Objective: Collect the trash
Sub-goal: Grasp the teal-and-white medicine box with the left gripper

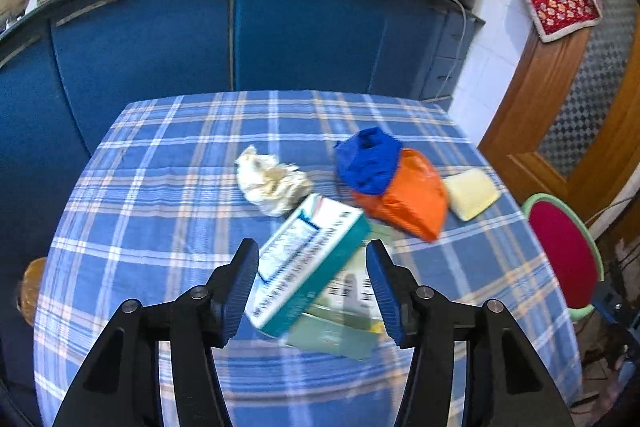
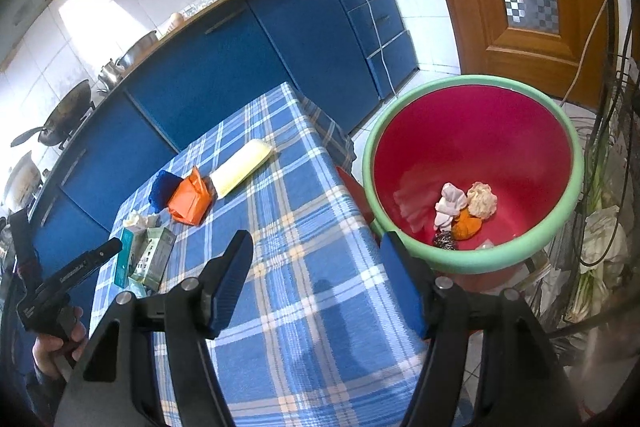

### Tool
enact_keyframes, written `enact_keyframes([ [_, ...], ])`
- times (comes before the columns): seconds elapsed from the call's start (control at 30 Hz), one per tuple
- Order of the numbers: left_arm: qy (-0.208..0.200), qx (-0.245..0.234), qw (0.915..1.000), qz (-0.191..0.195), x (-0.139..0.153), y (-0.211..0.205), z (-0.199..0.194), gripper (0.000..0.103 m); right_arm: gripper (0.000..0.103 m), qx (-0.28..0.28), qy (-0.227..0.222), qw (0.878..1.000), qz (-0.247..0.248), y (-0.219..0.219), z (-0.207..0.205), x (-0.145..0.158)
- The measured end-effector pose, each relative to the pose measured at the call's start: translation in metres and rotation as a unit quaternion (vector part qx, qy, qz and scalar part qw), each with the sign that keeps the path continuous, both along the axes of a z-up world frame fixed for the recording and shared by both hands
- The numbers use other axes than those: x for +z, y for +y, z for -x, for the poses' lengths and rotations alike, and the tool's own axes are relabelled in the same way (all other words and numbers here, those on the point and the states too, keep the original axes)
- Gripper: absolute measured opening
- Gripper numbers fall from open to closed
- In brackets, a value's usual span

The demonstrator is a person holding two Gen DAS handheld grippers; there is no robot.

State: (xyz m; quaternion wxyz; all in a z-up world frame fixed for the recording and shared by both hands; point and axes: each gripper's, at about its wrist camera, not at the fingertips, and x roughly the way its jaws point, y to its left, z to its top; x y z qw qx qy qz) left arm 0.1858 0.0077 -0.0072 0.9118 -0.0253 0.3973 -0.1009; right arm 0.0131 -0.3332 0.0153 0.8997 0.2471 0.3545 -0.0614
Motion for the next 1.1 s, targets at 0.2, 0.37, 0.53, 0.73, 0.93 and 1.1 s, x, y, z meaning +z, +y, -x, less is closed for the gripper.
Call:
enact_keyframes([
  [0.2,0.015,-0.016,0.9997,0.006,-0.011,0.011,-0.017,0.06,0.069,0.007,0.009,1.0,0.005,0.007,-0.004,-0.003],
  [0.37,0.036,-0.034,0.9986,0.021,-0.025,0.017,-0.033,0.061,0.069,0.011,0.013,1.0,0.008,0.012,-0.006,-0.004],
  [0.53,0.039,-0.027,0.9981,0.038,-0.036,0.024,-0.04,0.063,0.069,0.016,0.019,1.0,0.012,0.017,-0.009,-0.005],
  [0.73,0.05,-0.039,0.9956,0.068,-0.04,0.028,-0.046,0.063,0.069,0.024,0.025,0.999,0.017,0.025,-0.013,-0.006],
  [0.93,0.056,-0.031,0.9951,0.076,-0.041,0.032,-0.05,0.063,0.069,0.031,0.028,0.999,0.02,0.033,-0.015,-0.008],
  [1.1,0.059,-0.033,0.9933,0.093,-0.043,0.036,-0.051,0.061,0.069,0.034,0.031,0.999,0.021,0.036,-0.017,-0.008],
])
